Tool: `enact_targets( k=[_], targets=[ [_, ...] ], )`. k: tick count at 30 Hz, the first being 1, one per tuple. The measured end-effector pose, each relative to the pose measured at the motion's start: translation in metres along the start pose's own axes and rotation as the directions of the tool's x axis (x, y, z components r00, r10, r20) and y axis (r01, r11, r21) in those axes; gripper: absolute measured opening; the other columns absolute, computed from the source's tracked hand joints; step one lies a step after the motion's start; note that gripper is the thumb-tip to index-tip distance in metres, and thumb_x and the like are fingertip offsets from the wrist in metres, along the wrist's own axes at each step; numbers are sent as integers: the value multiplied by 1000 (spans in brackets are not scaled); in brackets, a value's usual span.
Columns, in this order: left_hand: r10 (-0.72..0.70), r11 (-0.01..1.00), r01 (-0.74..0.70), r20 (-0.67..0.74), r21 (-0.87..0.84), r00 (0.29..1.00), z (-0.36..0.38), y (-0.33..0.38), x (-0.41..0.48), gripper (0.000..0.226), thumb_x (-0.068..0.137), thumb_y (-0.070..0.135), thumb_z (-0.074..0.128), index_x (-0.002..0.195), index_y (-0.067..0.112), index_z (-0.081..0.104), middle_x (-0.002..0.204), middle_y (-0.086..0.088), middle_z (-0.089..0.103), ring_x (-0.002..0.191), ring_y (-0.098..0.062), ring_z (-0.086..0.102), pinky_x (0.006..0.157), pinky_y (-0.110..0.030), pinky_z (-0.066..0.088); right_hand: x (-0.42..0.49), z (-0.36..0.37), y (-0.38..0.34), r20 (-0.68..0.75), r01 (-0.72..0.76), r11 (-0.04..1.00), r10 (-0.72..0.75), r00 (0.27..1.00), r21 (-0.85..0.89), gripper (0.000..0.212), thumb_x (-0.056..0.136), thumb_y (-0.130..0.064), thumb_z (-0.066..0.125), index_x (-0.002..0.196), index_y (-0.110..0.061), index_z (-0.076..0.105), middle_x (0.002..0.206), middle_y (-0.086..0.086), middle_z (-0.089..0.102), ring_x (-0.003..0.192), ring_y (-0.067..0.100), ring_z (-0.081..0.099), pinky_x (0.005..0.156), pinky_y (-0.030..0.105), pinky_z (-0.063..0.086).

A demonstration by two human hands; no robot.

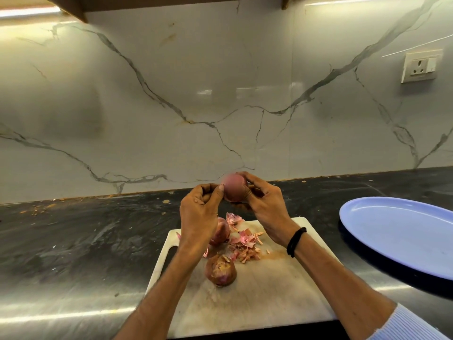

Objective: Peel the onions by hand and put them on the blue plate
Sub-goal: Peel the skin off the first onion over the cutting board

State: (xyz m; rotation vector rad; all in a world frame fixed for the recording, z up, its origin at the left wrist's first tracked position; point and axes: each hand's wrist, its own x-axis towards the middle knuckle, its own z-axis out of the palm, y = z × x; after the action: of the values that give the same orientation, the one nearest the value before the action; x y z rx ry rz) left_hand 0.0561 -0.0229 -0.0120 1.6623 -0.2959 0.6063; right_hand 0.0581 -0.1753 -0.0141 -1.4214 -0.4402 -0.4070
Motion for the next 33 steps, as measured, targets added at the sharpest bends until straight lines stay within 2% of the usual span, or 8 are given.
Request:
enact_targets(
  k=[3,5,11,15,19,23,26,33],
  targets=[
    [8,1000,-8,-11,23,1000,-1,0,1,22,95,24,63,109,10,71,95,-1,73,88,-12,71,79,-23,59,-1,0,-3,13,-16,999,16,1000,49,29,93,-4,60,115,-21,66,105,-7,70,99,13,71,76,28,61],
    [13,1000,-13,-24,25,1000,-2,0,1,19,96,22,62,107,10,71,93,0,73,87,-13,71,79,-24,59,0,-1,-4,19,-34,996,32,999,77,29,94,-1,58,112,-23,67,101,-7,73,98,16,72,74,29,61],
    [8,998,-9,-23,-65,1000,-6,5,0,12,98,17,60,102,13,71,89,1,74,87,-11,71,78,-19,57,0,-1,-6,17,-76,983,75,997,166,25,93,-10,60,116,-16,68,106,2,74,102,26,72,77,37,63],
    [-30,988,31,11,-150,999,-5,7,0,14,97,18,61,109,18,68,99,0,74,95,-9,71,82,-21,58,1,-2,-5,-6,-93,982,95,995,162,31,93,-13,61,124,-9,65,116,13,69,104,28,71,78,39,62],
    [-76,969,90,71,-228,995,-4,12,0,15,93,15,66,107,20,70,93,7,76,93,-6,72,80,-18,57,1,-3,-6,2,-89,984,90,996,155,42,87,-20,64,127,-6,63,119,14,68,106,28,70,80,41,62],
    [-53,979,76,126,-188,991,-3,13,-2,20,91,13,67,105,27,70,93,14,74,92,-2,72,77,-15,56,0,-2,-5,-2,-86,986,87,996,143,42,88,-21,64,127,-8,63,121,15,67,105,27,70,81,41,62],
    [-33,991,47,114,-128,993,-3,13,-3,22,90,12,68,108,25,70,89,19,72,89,3,70,77,-13,55,0,-1,-5,12,-87,989,86,996,118,35,92,-15,63,126,-9,64,122,15,67,103,26,71,80,39,62],
    [9,999,-4,89,-52,996,-6,14,-4,28,88,8,71,96,34,70,73,31,68,82,11,68,70,-7,51,-2,1,-7,28,-103,986,101,995,134,35,92,-15,62,126,-9,64,117,13,70,99,27,73,80,42,62]
  ],
)
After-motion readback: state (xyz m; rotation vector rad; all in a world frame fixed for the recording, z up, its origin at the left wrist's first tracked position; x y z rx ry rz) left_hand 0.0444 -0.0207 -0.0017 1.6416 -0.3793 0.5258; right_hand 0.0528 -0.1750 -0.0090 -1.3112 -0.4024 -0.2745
